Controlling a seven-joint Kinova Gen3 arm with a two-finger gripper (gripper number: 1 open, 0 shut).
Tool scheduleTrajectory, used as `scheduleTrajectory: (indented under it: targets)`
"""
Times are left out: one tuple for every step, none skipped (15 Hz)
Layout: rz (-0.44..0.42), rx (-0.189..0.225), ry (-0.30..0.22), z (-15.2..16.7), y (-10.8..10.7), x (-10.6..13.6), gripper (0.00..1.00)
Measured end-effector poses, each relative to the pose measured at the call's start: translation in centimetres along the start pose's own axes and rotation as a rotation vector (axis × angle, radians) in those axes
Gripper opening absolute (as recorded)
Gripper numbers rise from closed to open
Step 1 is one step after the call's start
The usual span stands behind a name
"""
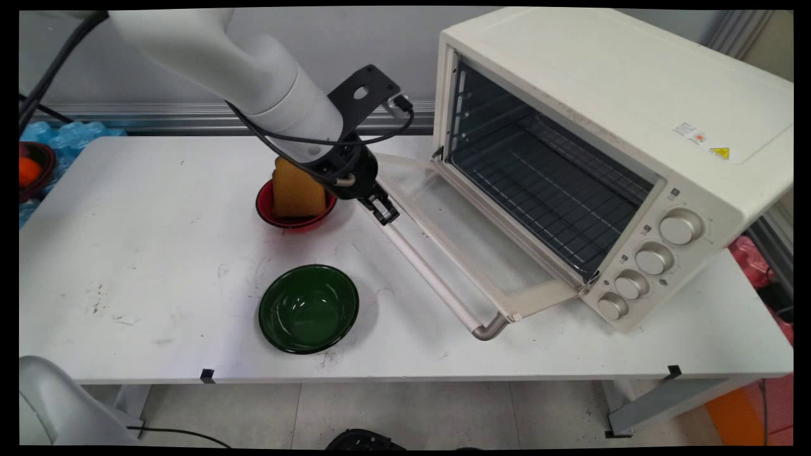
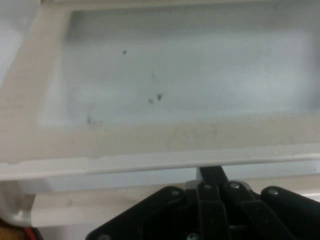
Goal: Open the oven
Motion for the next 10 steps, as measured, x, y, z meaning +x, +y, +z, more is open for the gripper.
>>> scheduleTrajectory:
  targets:
    - [0.001, 0.0, -0.002, -0.1, 0.0, -0.2, 0.0]
    - [0.002, 0.0, -0.002, -0.1, 0.1, -0.3, 0.0]
    - [0.003, -0.001, -0.003, -0.2, 0.1, -0.5, 0.0]
    - [0.004, -0.001, -0.004, -0.3, 0.1, -0.6, 0.0]
    - [0.006, -0.002, -0.004, -0.4, 0.1, -0.7, 0.0]
    - [0.009, -0.004, -0.004, -0.6, 0.2, -0.8, 0.0]
    - [0.011, -0.005, -0.005, -0.7, 0.2, -0.9, 0.0]
    - [0.012, -0.006, -0.005, -0.9, 0.2, -1.0, 0.0]
    - [0.015, -0.009, -0.004, -1.1, 0.2, -1.1, 0.0]
    - [0.018, -0.011, -0.004, -1.4, 0.2, -1.2, 0.0]
